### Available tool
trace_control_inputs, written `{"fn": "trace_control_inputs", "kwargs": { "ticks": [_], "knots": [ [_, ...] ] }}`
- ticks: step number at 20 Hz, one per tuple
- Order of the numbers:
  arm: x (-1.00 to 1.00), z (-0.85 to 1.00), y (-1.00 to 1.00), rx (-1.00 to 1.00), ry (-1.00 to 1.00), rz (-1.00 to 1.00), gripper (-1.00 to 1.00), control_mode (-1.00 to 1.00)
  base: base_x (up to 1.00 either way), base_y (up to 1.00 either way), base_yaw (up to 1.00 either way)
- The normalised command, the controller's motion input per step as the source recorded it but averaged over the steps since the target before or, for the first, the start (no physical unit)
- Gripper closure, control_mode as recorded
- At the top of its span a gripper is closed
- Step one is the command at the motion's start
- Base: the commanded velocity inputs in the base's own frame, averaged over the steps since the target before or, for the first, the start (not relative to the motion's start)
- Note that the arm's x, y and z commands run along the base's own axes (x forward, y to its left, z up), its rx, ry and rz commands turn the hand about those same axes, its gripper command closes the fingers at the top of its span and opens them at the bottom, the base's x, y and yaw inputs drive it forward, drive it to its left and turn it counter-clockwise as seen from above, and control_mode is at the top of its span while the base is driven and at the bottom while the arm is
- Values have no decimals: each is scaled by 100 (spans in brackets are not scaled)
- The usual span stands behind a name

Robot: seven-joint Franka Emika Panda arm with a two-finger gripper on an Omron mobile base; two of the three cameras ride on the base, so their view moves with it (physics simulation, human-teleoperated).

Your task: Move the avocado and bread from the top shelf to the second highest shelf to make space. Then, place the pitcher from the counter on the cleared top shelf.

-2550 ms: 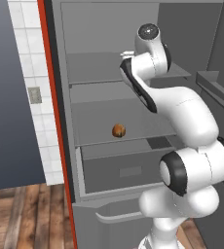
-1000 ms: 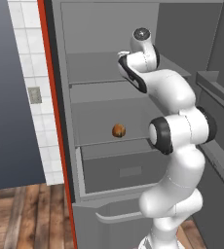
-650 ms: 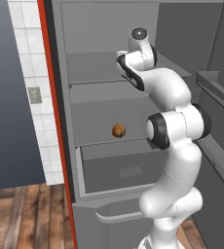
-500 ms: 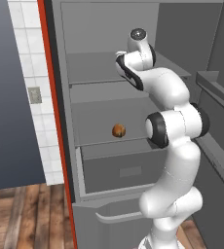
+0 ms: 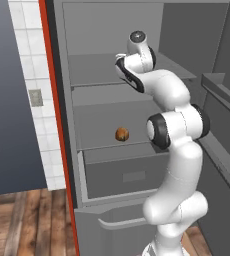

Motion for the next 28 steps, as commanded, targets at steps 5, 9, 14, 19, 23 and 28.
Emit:
{"fn": "trace_control_inputs", "kwargs": {
  "ticks": [5,9,14,19,23,28],
  "knots": [
    [16,-17,0,0,0,0,100,-100,0,0,0],
    [0,0,0,0,0,0,100,-100,0,0,0],
    [-50,-15,7,-1,-6,0,100,-100,0,0,0],
    [-100,-20,17,0,-18,0,100,-100,0,0,0],
    [-99,0,44,0,0,0,100,-100,0,0,0],
    [-91,0,25,0,3,0,100,-100,0,0,0]
  ]
}}
